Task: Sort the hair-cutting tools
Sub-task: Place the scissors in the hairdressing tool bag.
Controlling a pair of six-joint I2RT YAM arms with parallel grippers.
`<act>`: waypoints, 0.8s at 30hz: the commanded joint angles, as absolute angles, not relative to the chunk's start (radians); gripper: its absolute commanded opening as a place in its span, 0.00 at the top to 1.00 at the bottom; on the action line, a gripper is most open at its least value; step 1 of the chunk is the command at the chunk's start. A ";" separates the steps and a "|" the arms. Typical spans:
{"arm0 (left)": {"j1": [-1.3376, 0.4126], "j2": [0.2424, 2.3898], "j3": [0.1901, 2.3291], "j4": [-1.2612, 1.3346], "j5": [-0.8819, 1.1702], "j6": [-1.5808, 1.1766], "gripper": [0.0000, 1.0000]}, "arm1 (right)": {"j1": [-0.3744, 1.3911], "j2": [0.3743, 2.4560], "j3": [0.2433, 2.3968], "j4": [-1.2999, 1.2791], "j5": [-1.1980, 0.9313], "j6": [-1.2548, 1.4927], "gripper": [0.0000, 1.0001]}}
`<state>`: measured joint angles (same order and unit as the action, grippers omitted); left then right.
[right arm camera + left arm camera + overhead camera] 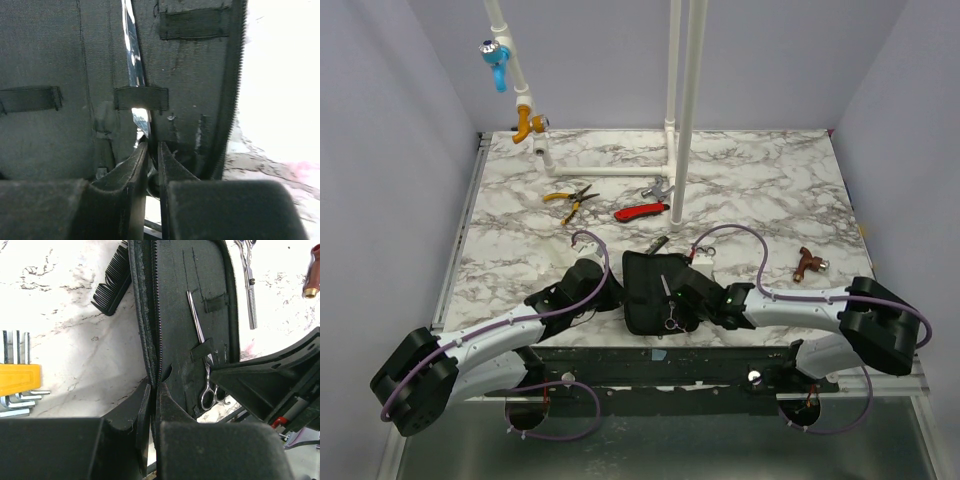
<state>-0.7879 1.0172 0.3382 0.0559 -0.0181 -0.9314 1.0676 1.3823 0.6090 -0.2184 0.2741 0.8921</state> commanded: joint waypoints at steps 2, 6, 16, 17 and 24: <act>-0.796 1.021 0.342 0.026 -0.006 -0.887 1.00 | 1.077 1.470 0.562 -0.163 0.274 0.938 0.91; -0.795 1.025 0.342 0.023 -0.001 -0.875 1.00 | 1.077 1.500 0.568 -0.139 0.289 0.945 0.99; -0.795 1.007 0.332 0.011 0.000 -0.865 1.00 | 1.071 1.515 0.587 -0.161 0.385 0.999 0.99; -0.795 1.005 0.333 0.008 -0.002 -0.864 1.00 | 1.067 1.509 0.585 -0.169 0.394 1.007 0.99; -0.796 0.977 0.324 -0.010 -0.037 -0.867 1.00 | 1.059 1.476 0.559 -0.213 0.437 1.053 0.99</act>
